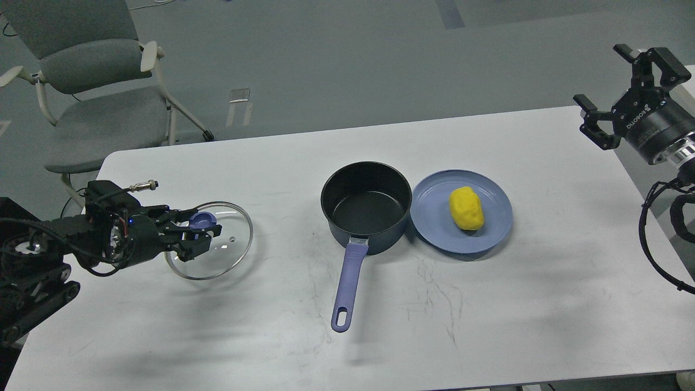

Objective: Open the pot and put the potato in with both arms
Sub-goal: 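Set the glass lid on the table nearer the robot and release it, then withdraw the left gripper and move the right gripper toward the potato, then lower the right gripper onto the yellow potato and grasp it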

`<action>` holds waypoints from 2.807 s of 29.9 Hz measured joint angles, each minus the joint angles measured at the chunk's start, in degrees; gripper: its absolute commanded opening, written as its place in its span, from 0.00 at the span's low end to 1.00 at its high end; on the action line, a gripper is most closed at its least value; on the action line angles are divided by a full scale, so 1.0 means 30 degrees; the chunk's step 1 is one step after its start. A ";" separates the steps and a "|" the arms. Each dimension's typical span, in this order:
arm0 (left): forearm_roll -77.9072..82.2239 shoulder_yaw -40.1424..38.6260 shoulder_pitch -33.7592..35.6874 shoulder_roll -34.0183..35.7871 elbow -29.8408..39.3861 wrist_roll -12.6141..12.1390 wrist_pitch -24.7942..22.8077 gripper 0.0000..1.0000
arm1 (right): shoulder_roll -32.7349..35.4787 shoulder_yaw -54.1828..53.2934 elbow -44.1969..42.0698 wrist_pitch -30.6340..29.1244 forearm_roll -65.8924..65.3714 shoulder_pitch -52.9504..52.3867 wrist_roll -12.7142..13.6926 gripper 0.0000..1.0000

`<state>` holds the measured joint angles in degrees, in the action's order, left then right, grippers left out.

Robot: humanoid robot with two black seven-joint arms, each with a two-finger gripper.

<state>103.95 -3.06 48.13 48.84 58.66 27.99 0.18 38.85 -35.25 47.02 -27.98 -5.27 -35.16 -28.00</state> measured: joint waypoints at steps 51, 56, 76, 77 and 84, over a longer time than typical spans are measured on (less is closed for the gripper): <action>-2.1407 -0.4209 0.2528 -0.0813 -0.1382 0.0001 -0.6702 0.97 | 0.2101 0.9128 0.2236 -0.0013 -1.1916 -0.9999 -0.0003 1.00; -2.1485 -0.4651 0.2449 -0.0826 -0.1133 0.0001 -0.7018 0.97 | 0.0582 1.2550 0.2076 -0.0013 -1.5309 -1.2231 -0.0002 1.00; -2.1496 -0.4872 0.2482 -0.0707 -0.0165 0.0001 -0.6972 0.97 | -0.5606 2.2402 -0.1925 -0.0003 -1.6865 -1.4676 -0.0003 1.00; -2.1495 -0.4872 0.2482 -0.0708 -0.0162 0.0001 -0.6972 0.97 | -0.5615 2.2568 -0.1938 -0.0003 -1.6872 -1.4676 -0.0002 1.00; -2.1496 -0.4871 0.2481 -0.0748 -0.0154 0.0002 -0.6972 0.97 | -0.6053 2.3154 -0.2390 -0.0003 -1.6874 -1.4460 -0.0001 1.00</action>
<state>39.46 -17.67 55.57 46.59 58.19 28.00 -20.74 20.69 34.22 39.85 -27.99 -55.89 -78.54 -28.00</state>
